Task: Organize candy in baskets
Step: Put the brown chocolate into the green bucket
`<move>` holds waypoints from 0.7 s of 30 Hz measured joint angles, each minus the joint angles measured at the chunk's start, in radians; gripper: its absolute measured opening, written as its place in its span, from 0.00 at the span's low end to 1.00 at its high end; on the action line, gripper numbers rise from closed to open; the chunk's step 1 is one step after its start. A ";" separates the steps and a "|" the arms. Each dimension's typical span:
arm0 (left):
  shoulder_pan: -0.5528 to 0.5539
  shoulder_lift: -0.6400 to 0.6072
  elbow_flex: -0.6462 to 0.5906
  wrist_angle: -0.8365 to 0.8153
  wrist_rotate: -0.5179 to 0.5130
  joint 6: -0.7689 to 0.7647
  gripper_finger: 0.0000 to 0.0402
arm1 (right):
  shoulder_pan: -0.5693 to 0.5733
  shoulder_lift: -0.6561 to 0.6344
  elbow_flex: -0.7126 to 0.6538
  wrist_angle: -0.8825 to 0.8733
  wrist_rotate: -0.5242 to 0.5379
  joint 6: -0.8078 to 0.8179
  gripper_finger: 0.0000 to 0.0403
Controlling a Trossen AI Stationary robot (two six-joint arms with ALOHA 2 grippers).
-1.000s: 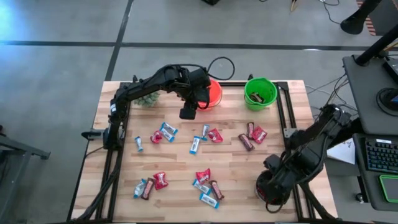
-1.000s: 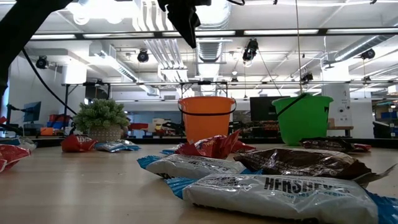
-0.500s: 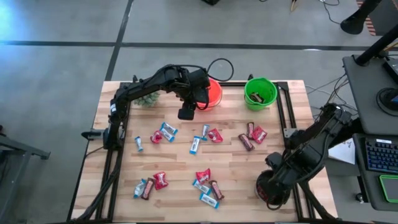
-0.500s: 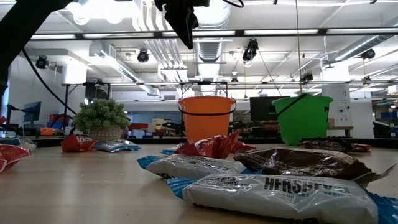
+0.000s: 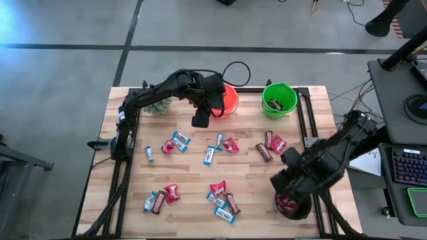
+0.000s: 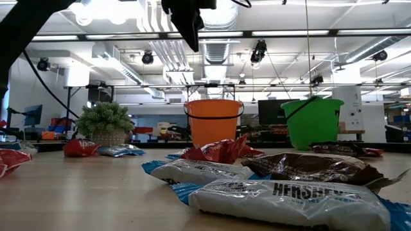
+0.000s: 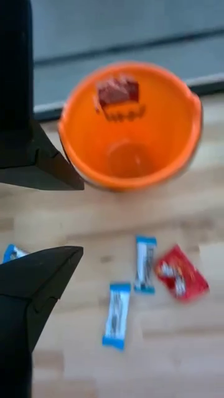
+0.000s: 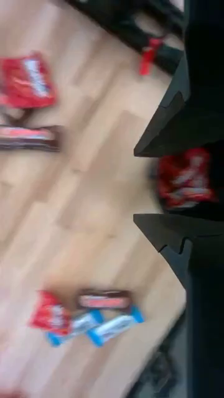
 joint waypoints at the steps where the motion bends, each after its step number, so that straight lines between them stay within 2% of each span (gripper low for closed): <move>1: 0.000 0.000 0.000 0.001 -0.032 -0.006 0.34 | -0.011 -0.001 0.000 0.003 0.031 -0.023 0.35; 6: 0.000 0.000 0.000 -0.035 -0.225 -0.040 0.35 | -0.078 -0.018 0.000 0.004 0.154 -0.139 0.33; 8: 0.001 0.001 -0.004 -0.035 -0.253 -0.069 0.35 | -0.105 -0.026 0.000 0.004 0.199 -0.201 0.32; 11: 0.000 0.001 -0.003 -0.036 -0.252 -0.086 0.35 | -0.145 -0.041 0.000 0.003 0.242 -0.304 0.33; 21: 0.002 -0.055 -0.002 -0.036 -0.224 -0.139 0.32 | -0.266 -0.100 0.000 0.003 0.282 -0.609 0.36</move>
